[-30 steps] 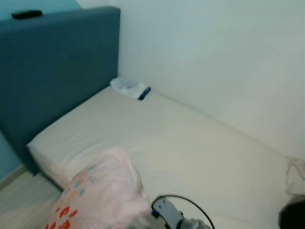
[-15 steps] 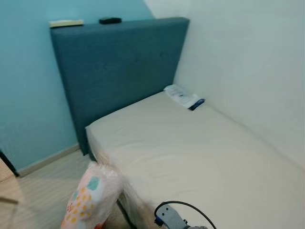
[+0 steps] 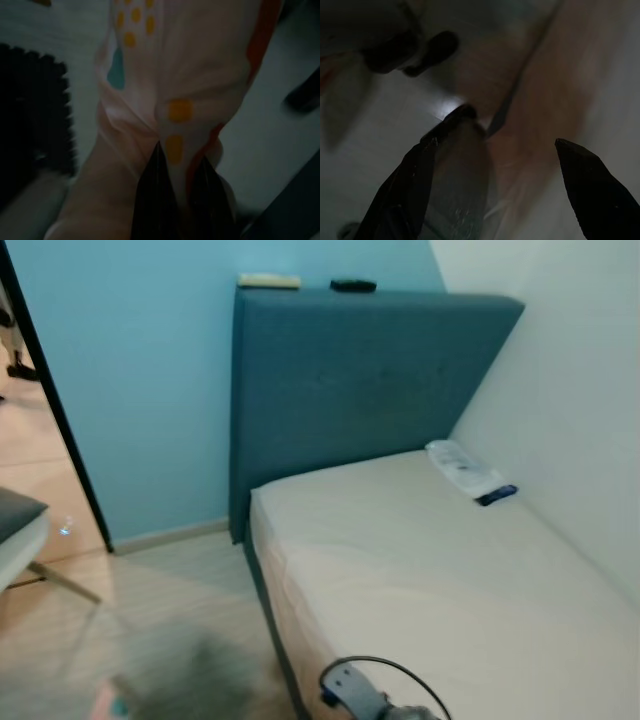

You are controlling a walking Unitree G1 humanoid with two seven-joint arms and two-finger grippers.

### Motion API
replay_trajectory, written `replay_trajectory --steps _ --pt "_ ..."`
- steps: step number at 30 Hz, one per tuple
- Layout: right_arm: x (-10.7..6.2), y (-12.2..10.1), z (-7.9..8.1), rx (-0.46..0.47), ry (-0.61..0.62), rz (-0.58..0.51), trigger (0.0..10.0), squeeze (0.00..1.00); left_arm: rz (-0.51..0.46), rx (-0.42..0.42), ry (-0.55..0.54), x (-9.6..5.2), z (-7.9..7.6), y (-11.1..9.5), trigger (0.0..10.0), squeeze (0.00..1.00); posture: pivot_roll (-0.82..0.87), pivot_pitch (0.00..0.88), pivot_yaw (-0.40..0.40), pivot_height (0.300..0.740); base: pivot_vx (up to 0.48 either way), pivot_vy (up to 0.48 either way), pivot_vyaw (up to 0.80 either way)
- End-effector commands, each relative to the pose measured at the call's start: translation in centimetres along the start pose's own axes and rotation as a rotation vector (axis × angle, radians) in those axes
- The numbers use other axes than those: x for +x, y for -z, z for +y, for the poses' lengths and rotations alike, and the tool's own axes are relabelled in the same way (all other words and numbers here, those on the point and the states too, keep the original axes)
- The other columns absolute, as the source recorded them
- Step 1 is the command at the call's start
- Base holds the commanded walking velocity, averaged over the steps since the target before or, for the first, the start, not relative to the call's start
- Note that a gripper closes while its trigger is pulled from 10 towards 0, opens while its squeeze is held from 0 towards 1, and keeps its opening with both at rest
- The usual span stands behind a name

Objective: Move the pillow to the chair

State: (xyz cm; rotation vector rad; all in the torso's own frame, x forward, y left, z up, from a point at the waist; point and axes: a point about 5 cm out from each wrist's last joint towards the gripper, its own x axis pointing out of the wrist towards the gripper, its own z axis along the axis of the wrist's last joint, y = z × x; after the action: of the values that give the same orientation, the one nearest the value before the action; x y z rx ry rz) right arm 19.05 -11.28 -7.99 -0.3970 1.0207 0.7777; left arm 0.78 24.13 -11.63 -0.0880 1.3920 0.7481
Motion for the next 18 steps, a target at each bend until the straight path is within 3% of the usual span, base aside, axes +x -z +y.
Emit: replay_trajectory --steps 1,15,18 --pt "-0.2 1.0 -0.2 0.012 0.003 0.031 10.0 0.0 0.02 0.013 -0.005 0.0 0.3 0.9 10.0 0.0 0.17 0.034 -0.168 0.74 0.0 0.0 0.8" --pt "-0.2 1.0 -0.2 0.017 0.002 0.03 10.0 0.0 -0.003 -0.014 -0.012 0.0 0.5 0.5 10.0 0.0 0.17 0.044 -0.17 0.74 0.0 0.0 0.8" --pt "-0.2 0.9 -0.2 0.016 0.002 0.029 10.0 0.0 -0.036 -0.06 -0.026 0.1 0.6 -0.3 10.0 0.0 0.17 0.046 -0.173 0.74 0.0 0.0 0.8"
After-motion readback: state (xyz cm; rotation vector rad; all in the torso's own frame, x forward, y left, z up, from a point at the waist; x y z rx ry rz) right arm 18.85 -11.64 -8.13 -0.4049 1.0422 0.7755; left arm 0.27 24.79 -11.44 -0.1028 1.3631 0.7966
